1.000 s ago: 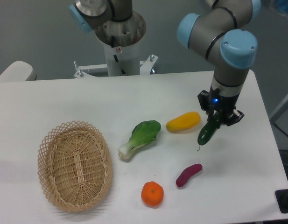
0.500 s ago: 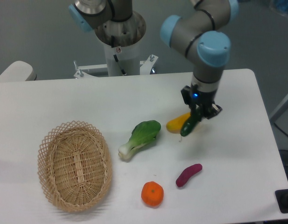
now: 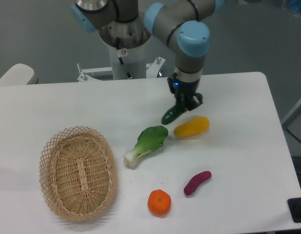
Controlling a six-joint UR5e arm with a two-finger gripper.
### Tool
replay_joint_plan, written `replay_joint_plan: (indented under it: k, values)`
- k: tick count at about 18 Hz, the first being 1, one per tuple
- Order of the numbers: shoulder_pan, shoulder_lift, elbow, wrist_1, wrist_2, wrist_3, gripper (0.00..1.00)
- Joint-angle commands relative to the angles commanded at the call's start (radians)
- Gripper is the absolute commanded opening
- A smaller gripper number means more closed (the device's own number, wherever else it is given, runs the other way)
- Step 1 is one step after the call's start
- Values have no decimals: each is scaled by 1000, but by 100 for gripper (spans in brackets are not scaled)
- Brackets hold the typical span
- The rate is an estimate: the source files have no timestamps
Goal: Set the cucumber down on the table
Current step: 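Carry the cucumber above the table beside the bok choy and lower it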
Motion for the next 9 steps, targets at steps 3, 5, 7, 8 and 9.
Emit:
replay_joint_plan:
  k: [3,5,7,8,9]
  values:
    - [-29,-14,-17,0,0,32,24]
    - [-31,-31,-28,0,-2,22,24]
    - [-31,-38,-38,2,0,23,24]
    - [-31,-44,-43,2,0,22,24]
    - [-31,-46,-51,3,0,20,24]
